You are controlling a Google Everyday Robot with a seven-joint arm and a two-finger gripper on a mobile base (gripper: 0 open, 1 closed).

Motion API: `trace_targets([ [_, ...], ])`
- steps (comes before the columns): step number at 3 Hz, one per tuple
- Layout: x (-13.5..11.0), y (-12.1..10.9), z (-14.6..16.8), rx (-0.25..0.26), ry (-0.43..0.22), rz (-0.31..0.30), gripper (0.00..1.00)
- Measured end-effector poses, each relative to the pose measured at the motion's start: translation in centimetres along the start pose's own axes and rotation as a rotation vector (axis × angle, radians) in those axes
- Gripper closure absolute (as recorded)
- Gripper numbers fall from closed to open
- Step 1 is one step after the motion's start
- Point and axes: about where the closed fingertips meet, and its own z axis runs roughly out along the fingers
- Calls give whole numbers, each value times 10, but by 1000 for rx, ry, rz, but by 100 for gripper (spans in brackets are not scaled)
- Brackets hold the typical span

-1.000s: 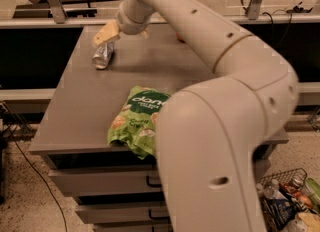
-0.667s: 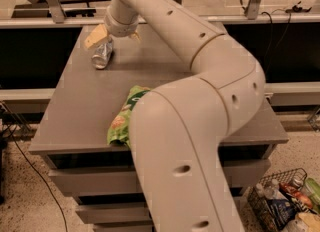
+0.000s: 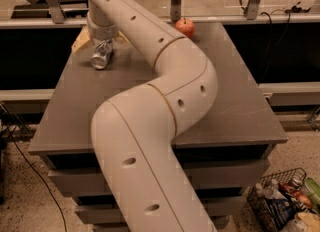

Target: Place redbull can upright

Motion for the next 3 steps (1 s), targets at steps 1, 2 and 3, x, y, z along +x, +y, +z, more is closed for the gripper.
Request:
trace_targets([
  [1, 2, -3, 14, 64, 46, 13, 16],
  [2, 3, -12, 18, 140, 69, 3, 32],
  [3, 2, -12, 15, 142, 70, 3, 55],
])
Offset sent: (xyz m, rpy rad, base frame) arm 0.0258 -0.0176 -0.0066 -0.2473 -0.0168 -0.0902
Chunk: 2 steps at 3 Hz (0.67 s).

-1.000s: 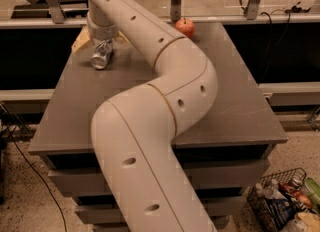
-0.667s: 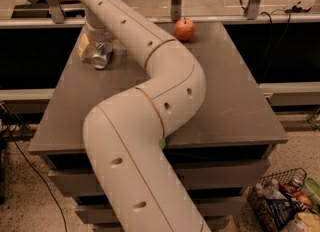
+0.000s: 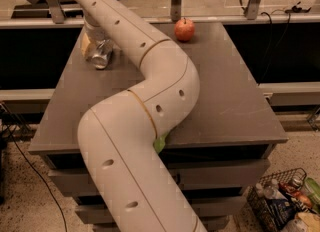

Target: Place redbull can upright

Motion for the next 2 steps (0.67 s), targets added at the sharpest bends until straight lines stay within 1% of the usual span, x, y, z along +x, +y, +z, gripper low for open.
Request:
trace_targets([
  [1, -3, 0, -8, 0, 0, 0, 78],
  [2, -4, 0, -13, 0, -1, 0, 99],
])
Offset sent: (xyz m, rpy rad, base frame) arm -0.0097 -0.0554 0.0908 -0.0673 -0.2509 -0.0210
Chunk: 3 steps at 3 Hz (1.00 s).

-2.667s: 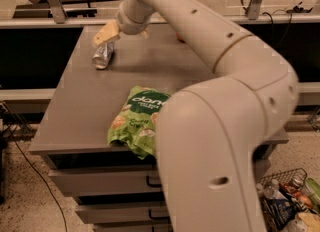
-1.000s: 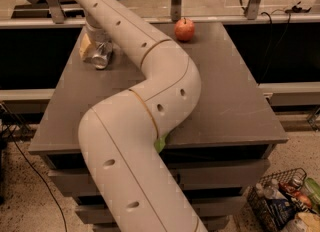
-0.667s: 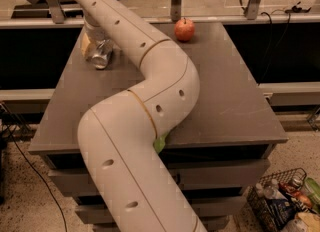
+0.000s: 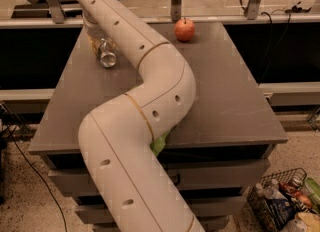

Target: Place redbull can upright

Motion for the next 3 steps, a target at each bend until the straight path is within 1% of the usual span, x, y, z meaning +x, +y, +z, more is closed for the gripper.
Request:
trace_targets([
  [1, -14, -31, -36, 56, -87, -15, 100],
  [2, -22, -64, -88, 85, -178, -23, 100],
  [3, -16, -91, -131, 67, -256, -22, 100],
])
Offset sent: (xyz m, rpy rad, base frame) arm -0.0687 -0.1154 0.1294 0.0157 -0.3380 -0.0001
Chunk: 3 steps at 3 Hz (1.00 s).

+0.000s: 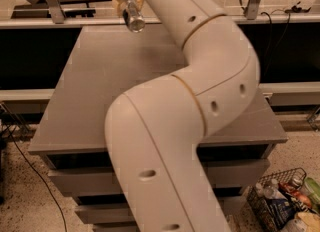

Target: Place redbull can upright

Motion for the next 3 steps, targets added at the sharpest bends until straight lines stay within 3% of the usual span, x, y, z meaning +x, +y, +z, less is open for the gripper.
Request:
trace_targets([
  [1, 1, -26, -55, -77, -138, 18, 100],
  [2, 19, -47, -116, -179, -294, 33, 100],
  [3, 40, -54, -110, -204, -325, 59, 100],
])
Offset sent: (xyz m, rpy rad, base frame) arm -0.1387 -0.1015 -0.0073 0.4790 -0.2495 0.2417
